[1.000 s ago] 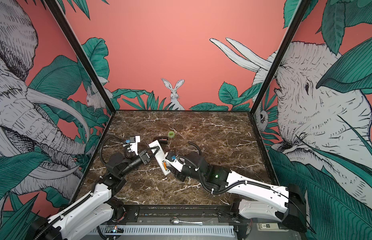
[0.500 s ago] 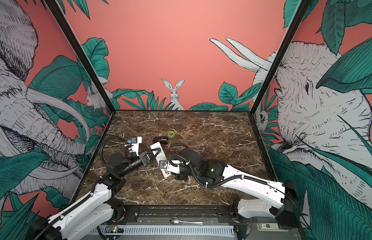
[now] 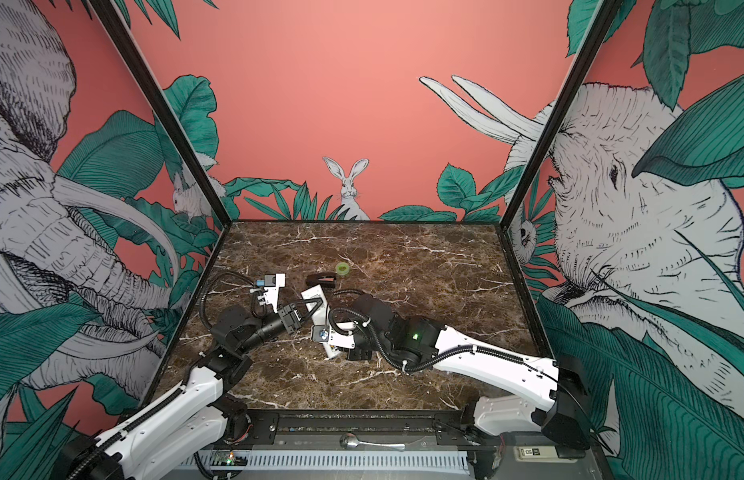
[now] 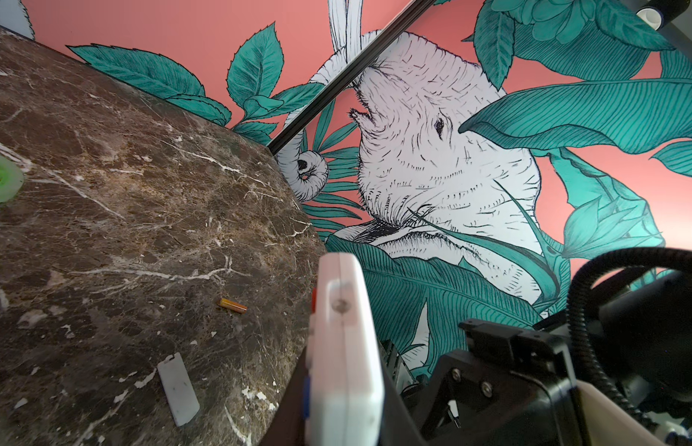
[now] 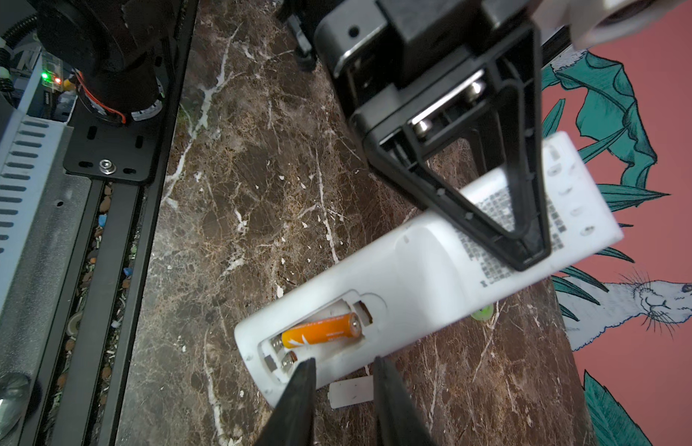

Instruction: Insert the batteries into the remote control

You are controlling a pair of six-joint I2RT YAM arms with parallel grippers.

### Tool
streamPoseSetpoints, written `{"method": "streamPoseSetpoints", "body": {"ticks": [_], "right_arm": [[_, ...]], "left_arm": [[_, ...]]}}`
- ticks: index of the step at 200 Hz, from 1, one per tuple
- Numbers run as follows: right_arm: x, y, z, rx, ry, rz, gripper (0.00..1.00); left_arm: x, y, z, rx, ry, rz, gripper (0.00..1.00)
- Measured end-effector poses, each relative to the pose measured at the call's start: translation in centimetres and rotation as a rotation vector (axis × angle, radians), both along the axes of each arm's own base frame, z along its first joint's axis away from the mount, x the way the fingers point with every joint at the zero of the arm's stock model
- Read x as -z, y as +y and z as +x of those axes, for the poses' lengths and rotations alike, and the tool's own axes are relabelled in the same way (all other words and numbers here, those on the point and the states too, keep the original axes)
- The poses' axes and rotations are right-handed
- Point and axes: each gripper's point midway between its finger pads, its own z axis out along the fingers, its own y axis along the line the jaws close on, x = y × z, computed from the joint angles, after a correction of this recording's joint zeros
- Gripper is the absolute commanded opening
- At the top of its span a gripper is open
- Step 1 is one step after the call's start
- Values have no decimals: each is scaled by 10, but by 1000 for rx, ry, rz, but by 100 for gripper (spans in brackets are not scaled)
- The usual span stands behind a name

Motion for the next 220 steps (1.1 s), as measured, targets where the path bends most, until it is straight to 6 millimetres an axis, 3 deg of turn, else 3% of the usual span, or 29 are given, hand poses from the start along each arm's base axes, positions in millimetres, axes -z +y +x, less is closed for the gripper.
{"method": "streamPoseSetpoints", "body": {"ticks": [220], "right_arm": [[13,9,3,-24,5,-58,20]], "left_arm": [[0,-2,-4,27,-1,1,0]]}}
